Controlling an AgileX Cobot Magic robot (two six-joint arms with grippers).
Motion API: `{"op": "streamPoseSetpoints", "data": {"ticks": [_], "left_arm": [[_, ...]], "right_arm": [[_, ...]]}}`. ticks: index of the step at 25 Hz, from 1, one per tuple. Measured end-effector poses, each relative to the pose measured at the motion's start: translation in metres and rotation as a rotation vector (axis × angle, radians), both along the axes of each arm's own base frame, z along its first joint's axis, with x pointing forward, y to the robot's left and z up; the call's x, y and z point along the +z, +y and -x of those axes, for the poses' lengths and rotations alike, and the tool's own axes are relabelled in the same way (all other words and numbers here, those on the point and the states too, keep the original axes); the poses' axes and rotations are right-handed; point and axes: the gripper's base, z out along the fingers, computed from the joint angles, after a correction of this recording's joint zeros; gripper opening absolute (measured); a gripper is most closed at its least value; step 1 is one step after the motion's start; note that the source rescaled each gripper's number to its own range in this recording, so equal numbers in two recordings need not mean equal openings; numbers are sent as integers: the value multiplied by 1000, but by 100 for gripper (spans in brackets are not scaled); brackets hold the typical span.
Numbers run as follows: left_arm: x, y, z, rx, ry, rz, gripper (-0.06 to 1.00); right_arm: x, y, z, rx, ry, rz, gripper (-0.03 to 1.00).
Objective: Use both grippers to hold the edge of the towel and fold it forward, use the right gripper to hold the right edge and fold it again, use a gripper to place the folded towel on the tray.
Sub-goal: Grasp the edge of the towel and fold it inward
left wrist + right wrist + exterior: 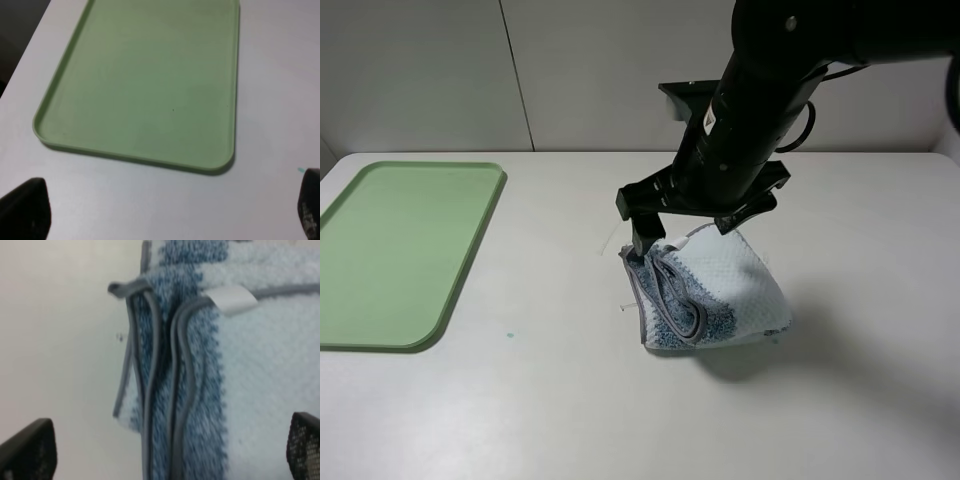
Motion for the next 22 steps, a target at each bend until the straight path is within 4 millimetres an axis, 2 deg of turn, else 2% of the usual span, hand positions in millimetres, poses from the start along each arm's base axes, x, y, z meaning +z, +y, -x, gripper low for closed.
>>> {"op": "streamPoseSetpoints", "data": {"ticks": [13, 18, 22], "left_arm": [[0, 0, 0, 0, 0, 0, 99], [0, 0, 0, 0, 0, 0, 99], [0, 0, 0, 0, 0, 0, 99]], "right_arm": [[49, -28, 42, 142, 108, 32, 100], [75, -48, 65, 169, 91, 8, 100], [86, -70, 90, 173, 50, -23, 100]]}}
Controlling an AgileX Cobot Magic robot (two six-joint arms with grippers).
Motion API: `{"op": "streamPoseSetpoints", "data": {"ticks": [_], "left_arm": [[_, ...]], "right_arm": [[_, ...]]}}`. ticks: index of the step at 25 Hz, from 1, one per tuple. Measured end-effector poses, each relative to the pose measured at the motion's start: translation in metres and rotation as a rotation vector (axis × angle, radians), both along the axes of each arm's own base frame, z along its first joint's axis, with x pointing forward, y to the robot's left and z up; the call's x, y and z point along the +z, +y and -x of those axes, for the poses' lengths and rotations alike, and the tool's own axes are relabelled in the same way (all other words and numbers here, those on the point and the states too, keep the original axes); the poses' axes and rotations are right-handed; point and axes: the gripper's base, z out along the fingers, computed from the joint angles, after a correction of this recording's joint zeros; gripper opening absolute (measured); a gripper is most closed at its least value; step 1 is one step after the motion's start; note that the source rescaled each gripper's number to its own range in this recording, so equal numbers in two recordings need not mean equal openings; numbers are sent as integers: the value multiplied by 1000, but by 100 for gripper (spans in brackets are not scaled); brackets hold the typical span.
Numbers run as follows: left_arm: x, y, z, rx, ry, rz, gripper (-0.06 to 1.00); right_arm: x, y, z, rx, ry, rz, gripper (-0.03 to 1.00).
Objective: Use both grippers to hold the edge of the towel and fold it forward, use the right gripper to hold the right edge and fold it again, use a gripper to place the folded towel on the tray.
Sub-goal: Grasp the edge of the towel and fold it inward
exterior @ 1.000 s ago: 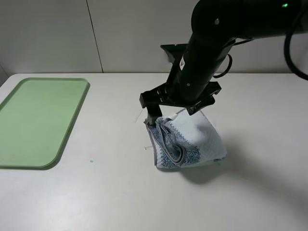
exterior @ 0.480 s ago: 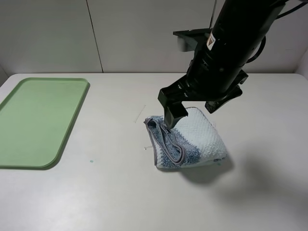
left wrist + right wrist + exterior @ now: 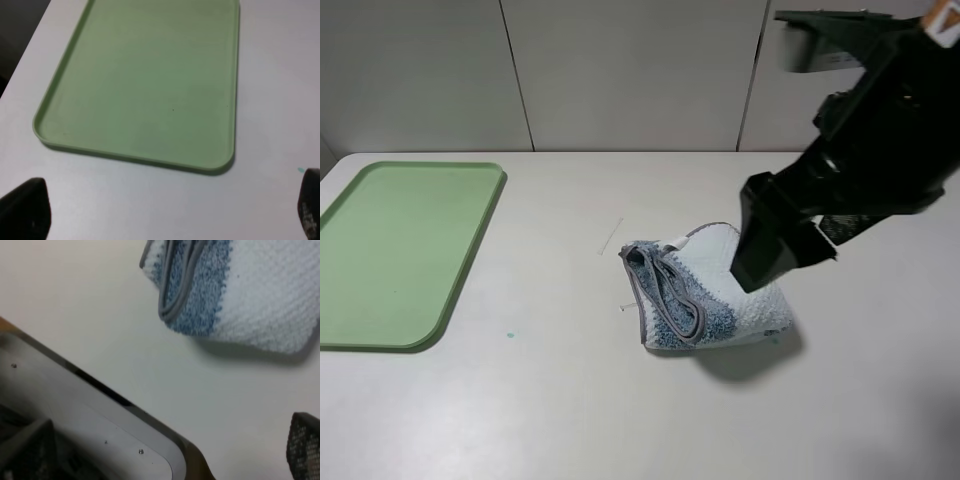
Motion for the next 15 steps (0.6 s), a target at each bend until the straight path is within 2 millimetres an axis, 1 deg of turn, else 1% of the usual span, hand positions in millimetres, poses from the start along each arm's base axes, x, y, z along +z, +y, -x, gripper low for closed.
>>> {"op": "streamPoseSetpoints", "data": {"ticks": [2, 7, 10, 15], "left_arm": [[0, 0, 0, 0, 0, 0, 99], [0, 0, 0, 0, 0, 0, 99], [0, 0, 0, 0, 0, 0, 99], [0, 0, 0, 0, 0, 0, 99]], "right_arm": [[5, -13, 15, 0, -26, -24, 100], [11, -46, 49, 0, -91, -81, 100], [14, -67, 70, 7, -161, -117, 100], [14, -102, 98, -8, -303, -151, 100]]}}
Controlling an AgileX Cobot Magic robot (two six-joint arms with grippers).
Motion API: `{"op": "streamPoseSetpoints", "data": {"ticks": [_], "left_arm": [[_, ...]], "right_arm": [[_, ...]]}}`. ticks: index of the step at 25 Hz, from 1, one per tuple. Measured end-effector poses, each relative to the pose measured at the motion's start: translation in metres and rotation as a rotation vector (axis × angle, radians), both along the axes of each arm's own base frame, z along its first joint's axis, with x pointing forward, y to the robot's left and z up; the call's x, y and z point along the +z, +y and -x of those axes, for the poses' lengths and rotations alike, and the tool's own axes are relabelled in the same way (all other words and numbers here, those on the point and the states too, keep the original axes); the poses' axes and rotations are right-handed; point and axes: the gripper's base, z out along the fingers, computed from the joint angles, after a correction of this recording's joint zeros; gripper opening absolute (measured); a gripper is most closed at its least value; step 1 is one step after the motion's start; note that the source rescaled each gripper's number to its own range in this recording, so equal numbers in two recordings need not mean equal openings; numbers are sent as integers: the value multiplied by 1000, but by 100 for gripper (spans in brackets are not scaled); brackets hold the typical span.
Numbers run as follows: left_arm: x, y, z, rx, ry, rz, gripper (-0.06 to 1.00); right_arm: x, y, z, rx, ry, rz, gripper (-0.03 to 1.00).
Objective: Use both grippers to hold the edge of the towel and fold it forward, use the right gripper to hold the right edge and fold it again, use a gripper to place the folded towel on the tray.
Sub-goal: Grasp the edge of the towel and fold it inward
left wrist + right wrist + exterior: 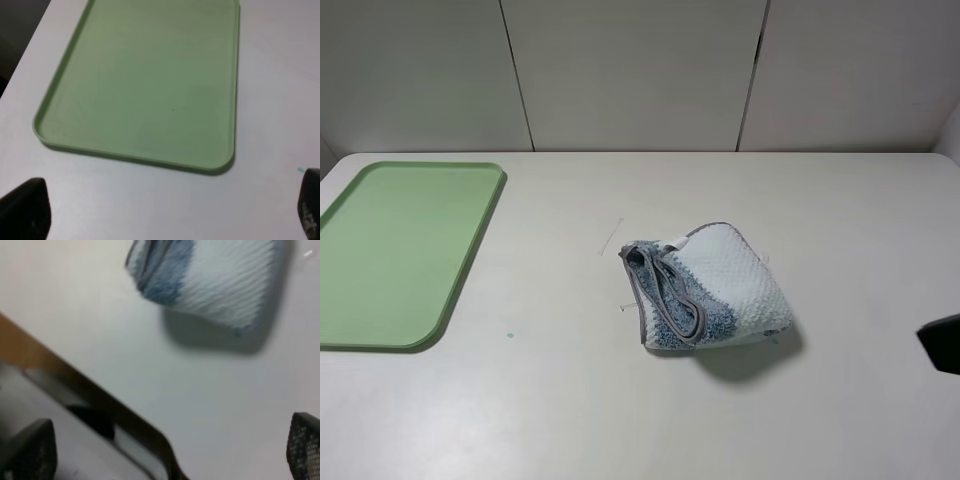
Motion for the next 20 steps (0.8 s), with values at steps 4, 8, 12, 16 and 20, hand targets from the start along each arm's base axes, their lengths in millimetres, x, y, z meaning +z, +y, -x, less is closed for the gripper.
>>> {"op": "streamPoseSetpoints", "data": {"ticks": [4, 8, 12, 16, 20], "left_arm": [[0, 0, 0, 0, 0, 0, 99], [0, 0, 0, 0, 0, 0, 99], [0, 0, 0, 0, 0, 0, 99], [0, 0, 0, 0, 0, 0, 99], [0, 0, 0, 0, 0, 0, 99]], "right_arm": [[-7, -28, 15, -99, -116, -5, 100], [-20, -46, 28, -221, -230, 7, 100], [-40, -56, 39, -361, -337, 9, 100], [-56, -60, 51, -492, -456, -9, 100], [-59, -61, 65, -587, -546, -21, 100]]}}
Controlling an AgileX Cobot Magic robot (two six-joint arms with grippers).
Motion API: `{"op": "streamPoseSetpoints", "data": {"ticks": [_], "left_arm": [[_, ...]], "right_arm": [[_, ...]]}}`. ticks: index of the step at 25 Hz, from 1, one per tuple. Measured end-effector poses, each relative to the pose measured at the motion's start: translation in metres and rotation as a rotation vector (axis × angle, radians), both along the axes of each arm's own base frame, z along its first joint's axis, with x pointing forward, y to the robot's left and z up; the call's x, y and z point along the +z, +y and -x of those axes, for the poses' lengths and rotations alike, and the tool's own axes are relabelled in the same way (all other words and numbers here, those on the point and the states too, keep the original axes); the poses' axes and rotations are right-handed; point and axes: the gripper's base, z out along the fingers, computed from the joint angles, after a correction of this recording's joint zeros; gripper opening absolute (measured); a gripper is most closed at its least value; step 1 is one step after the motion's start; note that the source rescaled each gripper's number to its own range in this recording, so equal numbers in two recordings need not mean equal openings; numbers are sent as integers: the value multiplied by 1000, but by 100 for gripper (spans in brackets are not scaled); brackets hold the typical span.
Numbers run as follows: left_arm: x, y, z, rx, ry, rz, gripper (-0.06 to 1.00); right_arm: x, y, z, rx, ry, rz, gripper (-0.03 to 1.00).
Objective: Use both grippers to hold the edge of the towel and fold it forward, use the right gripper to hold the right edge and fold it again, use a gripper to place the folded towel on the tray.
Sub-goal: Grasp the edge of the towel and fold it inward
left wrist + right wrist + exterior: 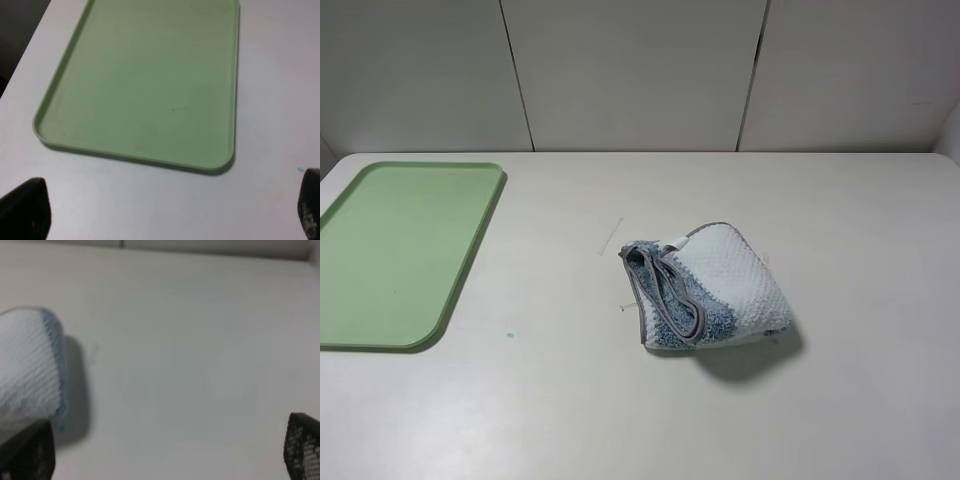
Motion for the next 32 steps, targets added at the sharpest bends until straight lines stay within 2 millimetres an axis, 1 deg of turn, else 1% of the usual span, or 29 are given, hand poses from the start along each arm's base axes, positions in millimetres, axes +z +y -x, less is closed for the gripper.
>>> {"op": "streamPoseSetpoints", "data": {"ticks": [3, 28, 32], "left_arm": [[0, 0, 0, 0, 0, 0, 99], [0, 0, 0, 2, 0, -1, 99], [2, 11, 1, 90, -3, -97, 99]], "right_arm": [[0, 0, 1, -24, -6, 2, 100], [0, 1, 1, -19, -7, 2, 100], [0, 1, 1, -19, -7, 2, 100]]}}
